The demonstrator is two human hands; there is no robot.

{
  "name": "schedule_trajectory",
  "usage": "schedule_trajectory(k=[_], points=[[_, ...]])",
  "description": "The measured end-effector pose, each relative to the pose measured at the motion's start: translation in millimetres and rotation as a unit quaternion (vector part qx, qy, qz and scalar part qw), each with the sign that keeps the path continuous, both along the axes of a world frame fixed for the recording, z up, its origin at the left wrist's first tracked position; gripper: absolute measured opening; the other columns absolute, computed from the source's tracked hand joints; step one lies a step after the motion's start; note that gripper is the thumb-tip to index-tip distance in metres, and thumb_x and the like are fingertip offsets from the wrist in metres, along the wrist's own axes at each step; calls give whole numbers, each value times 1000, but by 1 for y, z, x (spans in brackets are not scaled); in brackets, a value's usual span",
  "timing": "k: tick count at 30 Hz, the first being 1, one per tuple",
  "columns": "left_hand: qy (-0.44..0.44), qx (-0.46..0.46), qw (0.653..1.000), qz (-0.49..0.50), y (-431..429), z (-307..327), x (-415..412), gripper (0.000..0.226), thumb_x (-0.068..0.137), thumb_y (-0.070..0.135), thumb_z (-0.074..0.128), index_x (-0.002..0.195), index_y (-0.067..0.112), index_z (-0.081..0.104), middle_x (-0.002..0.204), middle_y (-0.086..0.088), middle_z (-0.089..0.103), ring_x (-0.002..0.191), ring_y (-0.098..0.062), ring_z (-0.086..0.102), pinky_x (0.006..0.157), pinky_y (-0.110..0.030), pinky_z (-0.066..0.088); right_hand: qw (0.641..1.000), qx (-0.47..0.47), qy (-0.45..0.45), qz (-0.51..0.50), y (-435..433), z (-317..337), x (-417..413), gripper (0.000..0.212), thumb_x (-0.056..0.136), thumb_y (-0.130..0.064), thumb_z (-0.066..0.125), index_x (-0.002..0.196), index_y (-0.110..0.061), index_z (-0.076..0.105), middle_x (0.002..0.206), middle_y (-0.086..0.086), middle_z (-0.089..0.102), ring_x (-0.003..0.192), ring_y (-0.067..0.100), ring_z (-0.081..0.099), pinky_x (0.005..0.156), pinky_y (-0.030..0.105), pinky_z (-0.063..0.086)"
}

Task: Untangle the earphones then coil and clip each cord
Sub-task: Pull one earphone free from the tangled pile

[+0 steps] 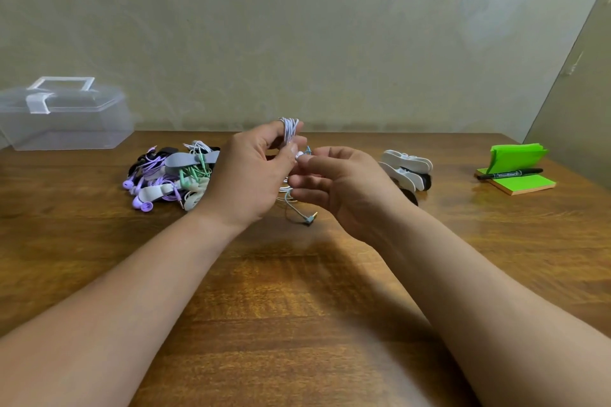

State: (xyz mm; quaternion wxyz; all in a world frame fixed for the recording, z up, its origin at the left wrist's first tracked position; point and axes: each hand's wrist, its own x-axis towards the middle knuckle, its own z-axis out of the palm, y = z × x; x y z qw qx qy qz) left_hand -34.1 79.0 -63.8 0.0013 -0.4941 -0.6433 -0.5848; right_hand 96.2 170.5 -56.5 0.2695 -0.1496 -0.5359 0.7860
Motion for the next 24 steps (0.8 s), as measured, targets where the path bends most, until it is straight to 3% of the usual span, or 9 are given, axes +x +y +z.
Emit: schedule_trajectory(k=[3,8,12,14,16,18,20,22,24], points=[[22,-18,1000,11,-1,-1,-4,26,99,15,66,122,25,73,105,13,77,103,-3,70,100,-38,55,990,112,-27,-82,-4,-2,-1,31,99,-6,69,122,2,49,81,18,71,61,22,69,56,32,59],[47,-100,988,-106,-4,-2,-6,17,102,11,63,109,21,75,101,2,78,104,-21,73,97,-47,56,915,338,-93,-201,7,-6,1,10,99,-15,68,103,-11,60,77,10,73,57,19,67,52,33,53],[79,-125,982,-118,-4,-1,-6,17,101,13,65,108,26,75,97,9,78,96,-12,72,90,-36,56,870,424,-118,-220,10,-7,3,4,99,-19,65,100,-20,62,76,1,71,70,16,69,60,32,53],[40,-118,983,-133,-4,1,-6,19,102,9,62,106,24,73,90,12,76,84,-5,67,82,-27,55,879,416,-95,-214,9,-9,2,1,100,-21,63,100,-19,63,81,0,71,76,16,69,66,36,56],[-35,-115,980,-159,-4,4,-7,19,106,7,55,107,18,70,83,11,72,79,-4,62,82,-27,53,889,392,-78,-222,10,-9,3,7,102,-25,61,103,-19,65,90,-1,71,86,18,68,75,41,58],[-110,-115,969,-188,-4,7,-8,20,108,6,48,108,10,67,78,8,67,75,-7,58,81,-31,55,909,354,-76,-205,13,-6,5,16,104,-28,60,115,-20,68,104,-4,73,97,14,68,81,38,56],[-185,-113,949,-227,-6,8,-6,20,109,6,43,104,3,62,76,2,60,75,-12,52,75,-30,55,946,290,-72,-123,14,-4,5,27,107,-29,55,129,-20,68,116,-6,73,105,11,68,90,33,55],[-235,-107,931,-258,-8,10,-4,19,109,7,41,100,2,57,77,-5,52,77,-18,49,68,-29,55,968,245,-46,-36,12,-4,5,30,110,-25,51,128,-10,69,104,4,72,94,20,69,87,36,56],[-254,-108,924,-263,-9,9,-2,19,109,11,41,101,3,55,77,-7,48,76,-19,50,64,-29,53,967,252,-27,-22,11,-7,3,28,110,-20,51,121,-1,69,89,11,67,80,25,64,78,37,57]])
